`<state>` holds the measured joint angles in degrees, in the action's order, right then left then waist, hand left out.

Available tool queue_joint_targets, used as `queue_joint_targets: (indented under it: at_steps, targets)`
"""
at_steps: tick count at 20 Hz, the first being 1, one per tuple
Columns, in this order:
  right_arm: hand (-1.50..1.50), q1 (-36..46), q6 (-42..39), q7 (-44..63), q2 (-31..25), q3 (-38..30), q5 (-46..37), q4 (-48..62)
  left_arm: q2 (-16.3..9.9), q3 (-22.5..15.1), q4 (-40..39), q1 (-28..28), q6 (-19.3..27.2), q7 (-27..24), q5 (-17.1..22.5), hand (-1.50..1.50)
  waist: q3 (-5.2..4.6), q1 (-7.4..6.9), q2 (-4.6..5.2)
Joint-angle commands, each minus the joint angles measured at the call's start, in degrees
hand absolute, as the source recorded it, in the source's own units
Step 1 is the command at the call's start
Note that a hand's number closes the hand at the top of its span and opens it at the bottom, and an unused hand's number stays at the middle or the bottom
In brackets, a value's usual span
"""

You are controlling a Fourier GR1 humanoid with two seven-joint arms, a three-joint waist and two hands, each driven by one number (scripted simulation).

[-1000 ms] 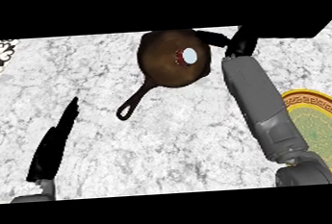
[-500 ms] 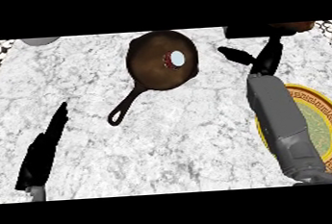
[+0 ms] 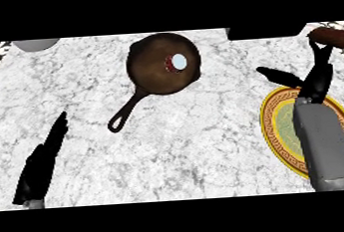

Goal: Pick the cupcake from the plate and place it in the pan

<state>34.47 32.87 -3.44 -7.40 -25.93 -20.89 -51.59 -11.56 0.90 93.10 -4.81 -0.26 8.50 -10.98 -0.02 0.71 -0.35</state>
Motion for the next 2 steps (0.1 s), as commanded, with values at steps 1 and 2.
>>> queue_joint_targets:
  at_steps: [1,2]
  targets:
    - [-1.5,-7.16,-6.79,3.53,-3.22,1.97,2.71,-10.19,0.03,0.54,-0.62,0.13,-0.58,-0.21,-0.32,0.0,0.0,-0.28,0.15]
    - [-1.5,-9.0,-6.44,6.38,-1.51,3.88,1.46,-13.88,-0.34,-0.14,7.15,-6.3,-1.12,0.97,0.03,0.0,0.0,-0.49,0.0]
